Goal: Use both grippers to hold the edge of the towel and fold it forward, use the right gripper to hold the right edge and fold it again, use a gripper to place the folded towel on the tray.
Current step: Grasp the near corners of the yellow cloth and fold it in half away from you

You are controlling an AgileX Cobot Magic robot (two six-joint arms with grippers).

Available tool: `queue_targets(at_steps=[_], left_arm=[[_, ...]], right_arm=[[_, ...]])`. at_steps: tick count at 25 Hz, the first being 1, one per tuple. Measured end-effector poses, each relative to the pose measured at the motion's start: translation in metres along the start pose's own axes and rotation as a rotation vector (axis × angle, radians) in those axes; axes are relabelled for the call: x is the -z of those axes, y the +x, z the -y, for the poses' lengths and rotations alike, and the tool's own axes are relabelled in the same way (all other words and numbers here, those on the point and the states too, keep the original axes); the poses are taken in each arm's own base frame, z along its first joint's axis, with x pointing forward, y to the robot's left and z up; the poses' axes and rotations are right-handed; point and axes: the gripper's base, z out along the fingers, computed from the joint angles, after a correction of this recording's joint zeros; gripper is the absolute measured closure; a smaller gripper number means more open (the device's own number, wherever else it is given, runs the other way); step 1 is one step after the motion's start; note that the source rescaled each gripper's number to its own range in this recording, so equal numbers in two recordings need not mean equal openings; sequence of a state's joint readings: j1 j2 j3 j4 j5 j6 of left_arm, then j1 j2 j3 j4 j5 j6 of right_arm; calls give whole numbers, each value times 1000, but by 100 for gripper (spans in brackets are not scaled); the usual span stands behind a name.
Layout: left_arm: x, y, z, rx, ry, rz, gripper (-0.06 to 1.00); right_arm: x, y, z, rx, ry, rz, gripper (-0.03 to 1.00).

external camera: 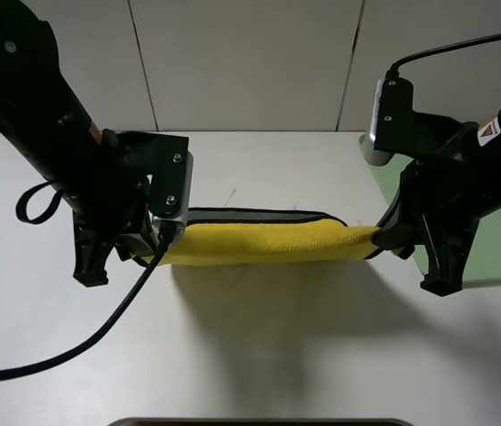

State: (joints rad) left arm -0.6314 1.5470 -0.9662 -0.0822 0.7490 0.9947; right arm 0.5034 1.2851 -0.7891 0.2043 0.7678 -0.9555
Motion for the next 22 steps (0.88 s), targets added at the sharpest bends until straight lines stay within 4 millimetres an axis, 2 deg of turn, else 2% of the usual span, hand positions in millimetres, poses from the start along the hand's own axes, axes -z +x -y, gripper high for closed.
queue_targets(at_steps=[12, 22], left_arm=[[3, 2, -8, 6, -97, -22, 94], [4, -3, -17, -10, -198, 34, 94]], right_arm=[[0, 0, 0, -22, 4, 5, 97], [-2, 0, 8, -41, 79, -6, 97]])
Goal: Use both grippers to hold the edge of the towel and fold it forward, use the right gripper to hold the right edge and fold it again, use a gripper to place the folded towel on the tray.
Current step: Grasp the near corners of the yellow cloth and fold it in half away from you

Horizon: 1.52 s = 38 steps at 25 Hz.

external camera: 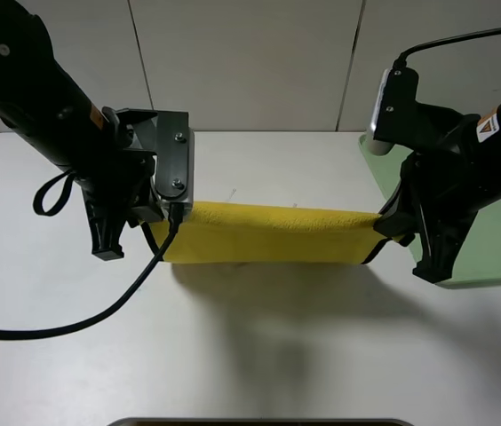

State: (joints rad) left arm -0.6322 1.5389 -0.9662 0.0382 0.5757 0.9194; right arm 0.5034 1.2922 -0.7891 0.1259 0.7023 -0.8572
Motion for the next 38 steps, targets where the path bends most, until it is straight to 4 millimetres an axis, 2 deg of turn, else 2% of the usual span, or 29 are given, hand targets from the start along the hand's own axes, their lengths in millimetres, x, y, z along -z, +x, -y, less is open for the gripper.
queue_targets(at_steps=[3, 9, 12, 20, 26, 38], left_arm=[[-3, -1, -2, -6, -15, 5, 94], [-30, 2, -3, -20, 22, -59, 94], [-37, 3, -5, -25, 9, -80, 94], [-44, 12, -21, 26, -71, -56, 94], [-62, 14, -23, 32, -57, -68, 94], [-85, 5, -40, 25, -71, -62, 94]], right_arm=[[-7, -1, 3, -23, -2, -22, 97], [-15, -15, 20, -54, 12, -37, 97], [-22, -16, 24, -59, 10, -65, 97], [-35, -18, 30, -53, 31, -71, 97], [-47, -18, 32, -42, 36, -81, 97], [-66, -19, 40, -38, 55, -108, 97]])
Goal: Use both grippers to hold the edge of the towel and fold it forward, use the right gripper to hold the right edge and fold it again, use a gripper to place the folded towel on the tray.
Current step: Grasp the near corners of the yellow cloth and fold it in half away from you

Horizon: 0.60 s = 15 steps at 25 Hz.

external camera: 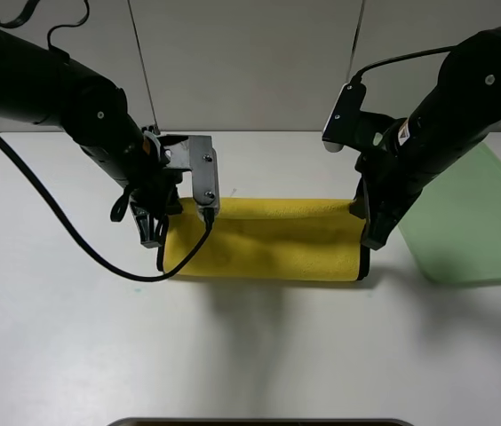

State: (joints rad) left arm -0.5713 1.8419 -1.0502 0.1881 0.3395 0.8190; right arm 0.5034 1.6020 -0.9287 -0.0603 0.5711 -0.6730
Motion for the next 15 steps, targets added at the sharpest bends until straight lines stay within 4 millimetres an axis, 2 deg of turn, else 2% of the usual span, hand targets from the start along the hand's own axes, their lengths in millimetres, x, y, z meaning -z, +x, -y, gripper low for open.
queue_targets(at_steps=[4, 15], left_arm=[[-9, -1, -1, 0, -2, 4, 94], [-31, -6, -2, -6, -37, 48, 94]], right_arm=[[-4, -5, 7, 2, 27, 2, 97], [-24, -1, 16, 20, 52, -20, 97]])
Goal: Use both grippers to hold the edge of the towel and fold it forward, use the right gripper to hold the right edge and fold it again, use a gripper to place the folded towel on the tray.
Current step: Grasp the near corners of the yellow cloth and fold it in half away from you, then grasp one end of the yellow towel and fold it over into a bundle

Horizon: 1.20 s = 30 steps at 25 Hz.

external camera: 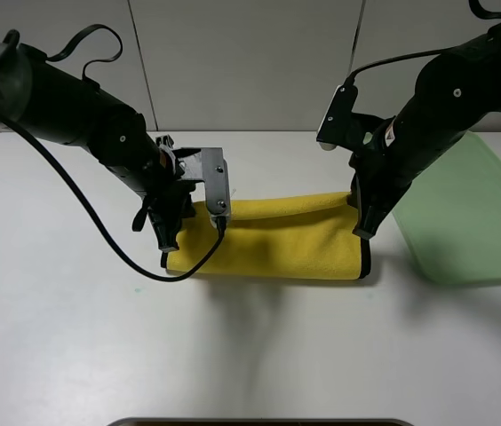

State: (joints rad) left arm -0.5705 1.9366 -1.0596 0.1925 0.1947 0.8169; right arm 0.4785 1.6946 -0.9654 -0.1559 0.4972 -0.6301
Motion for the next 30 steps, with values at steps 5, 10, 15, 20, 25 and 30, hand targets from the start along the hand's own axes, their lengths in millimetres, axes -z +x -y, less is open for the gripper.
queue_targets(at_steps=[5, 10, 15, 20, 25, 30], left_arm=[[0, -3, -3, 0, -30, 28, 94], [0, -3, -3, 0, -35, 33, 70], [0, -6, -6, 0, -65, 61, 8], [1, -8, -8, 0, -92, 86, -4], [1, -9, -9, 18, -97, 97, -5], [2, -7, -6, 94, -56, 74, -5]], right_arm=[[-1, -1, 2, -2, 14, 17, 97], [-1, -2, 2, 2, 18, 18, 67], [-1, -1, 6, 6, 60, 8, 4], [-1, 0, 8, 18, 85, 0, -2], [-1, 0, 8, 18, 87, 2, -3], [-1, 0, 8, -29, 81, 7, -3]])
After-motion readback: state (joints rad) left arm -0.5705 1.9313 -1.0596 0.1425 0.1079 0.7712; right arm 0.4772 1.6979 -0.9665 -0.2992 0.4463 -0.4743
